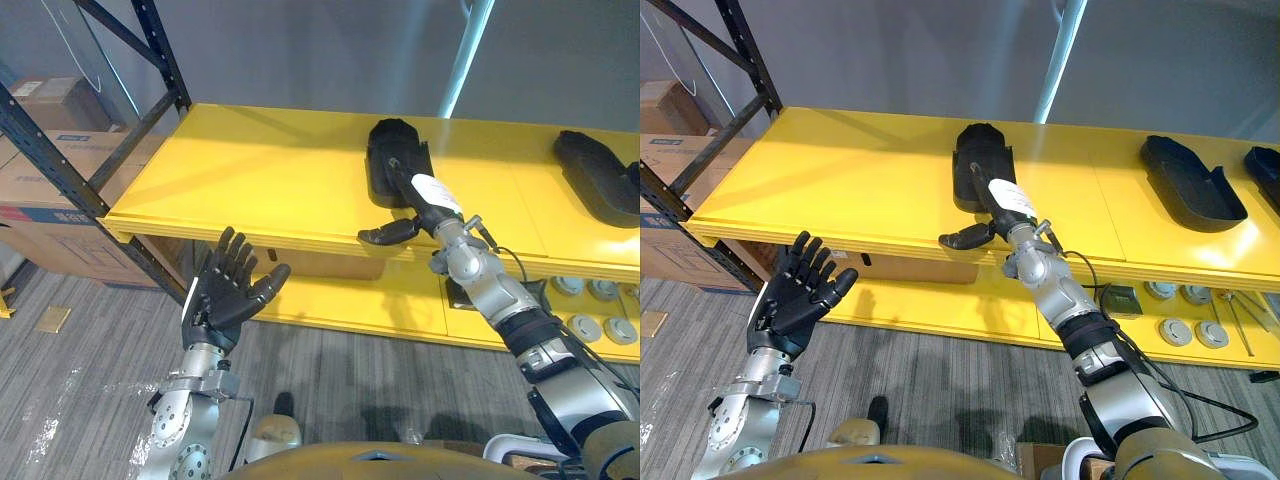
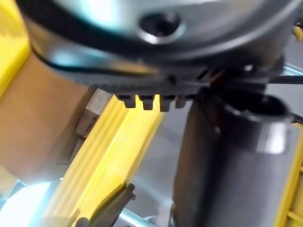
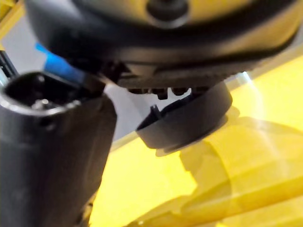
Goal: Walk over and take three plastic housings, then place them on the shelf
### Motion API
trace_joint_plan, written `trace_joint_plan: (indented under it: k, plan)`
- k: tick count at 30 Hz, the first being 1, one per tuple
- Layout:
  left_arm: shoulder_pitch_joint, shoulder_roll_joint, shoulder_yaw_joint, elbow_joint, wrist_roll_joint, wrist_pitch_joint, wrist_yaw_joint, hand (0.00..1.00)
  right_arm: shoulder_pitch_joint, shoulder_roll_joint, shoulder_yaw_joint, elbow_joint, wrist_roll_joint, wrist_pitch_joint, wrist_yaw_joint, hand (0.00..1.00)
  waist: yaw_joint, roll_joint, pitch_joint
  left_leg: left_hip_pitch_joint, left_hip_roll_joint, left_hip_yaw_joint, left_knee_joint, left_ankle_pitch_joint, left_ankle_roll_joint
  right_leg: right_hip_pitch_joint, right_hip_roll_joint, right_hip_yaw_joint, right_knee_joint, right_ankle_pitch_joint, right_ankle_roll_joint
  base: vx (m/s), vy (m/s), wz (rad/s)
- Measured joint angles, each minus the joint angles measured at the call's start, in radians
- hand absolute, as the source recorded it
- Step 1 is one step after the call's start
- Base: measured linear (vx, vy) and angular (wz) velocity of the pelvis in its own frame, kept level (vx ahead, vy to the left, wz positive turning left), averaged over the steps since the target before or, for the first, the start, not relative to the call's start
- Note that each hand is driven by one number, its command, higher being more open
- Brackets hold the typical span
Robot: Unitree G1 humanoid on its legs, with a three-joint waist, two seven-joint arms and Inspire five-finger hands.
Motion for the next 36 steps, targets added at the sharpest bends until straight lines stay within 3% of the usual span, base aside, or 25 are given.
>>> trace_joint_plan:
  k: [4,12,13,20,27,36]
  plan:
    - [-0.009,0.0,-0.007,0.0,0.0,0.0,0.005,1.0,-0.046,-0.022,0.023,0.04,0.014,0.011,0.026,1.0,0.0,0.001,0.0,0.0,0.0,0.0,0.0,0.002,0.0,0.001,0.0,0.0,0.0,0.0,0.0,0.0,0.0,0.0]
    - [-0.025,-0.002,-0.011,0.002,-0.034,0.003,0.01,1.0,-0.094,-0.023,0.026,0.095,0.021,0.107,0.004,1.0,0.003,0.016,0.012,0.004,0.0,0.0,-0.003,0.004,0.001,0.0,-0.001,0.0,0.002,-0.002,-0.002,0.0,0.0,0.0]
    - [-0.035,-0.003,-0.011,0.002,-0.033,0.003,0.011,1.0,-0.101,-0.021,0.023,0.096,0.019,0.12,-0.003,0.0,0.002,0.022,0.016,0.004,0.0,0.0,-0.003,0.004,0.001,-0.001,-0.001,0.0,0.002,-0.002,-0.002,0.0,0.0,0.0]
    - [-0.045,-0.003,-0.039,0.002,-0.033,0.006,0.026,1.0,-0.102,-0.006,-0.015,0.11,0.011,0.179,-0.046,0.0,-0.001,0.023,0.019,0.004,0.001,0.009,-0.003,0.005,0.001,-0.008,-0.001,0.01,0.001,0.0,-0.001,0.0,0.0,-0.03]
    - [-0.046,-0.003,-0.041,0.002,-0.034,0.007,0.046,1.0,-0.109,-0.006,-0.044,0.125,-0.001,0.158,-0.085,0.0,-0.003,0.023,0.019,0.005,0.002,0.016,-0.003,0.005,0.001,-0.012,-0.001,0.018,0.001,0.0,-0.001,0.0,0.0,-0.01]
    - [-0.049,-0.003,-0.042,0.002,-0.034,0.007,0.048,1.0,-0.118,0.001,-0.035,0.15,-0.025,0.156,-0.068,0.0,-0.001,0.024,0.019,0.007,0.002,0.021,-0.003,0.005,0.001,-0.013,-0.003,0.021,0.002,0.001,-0.002,0.0,0.0,0.0]
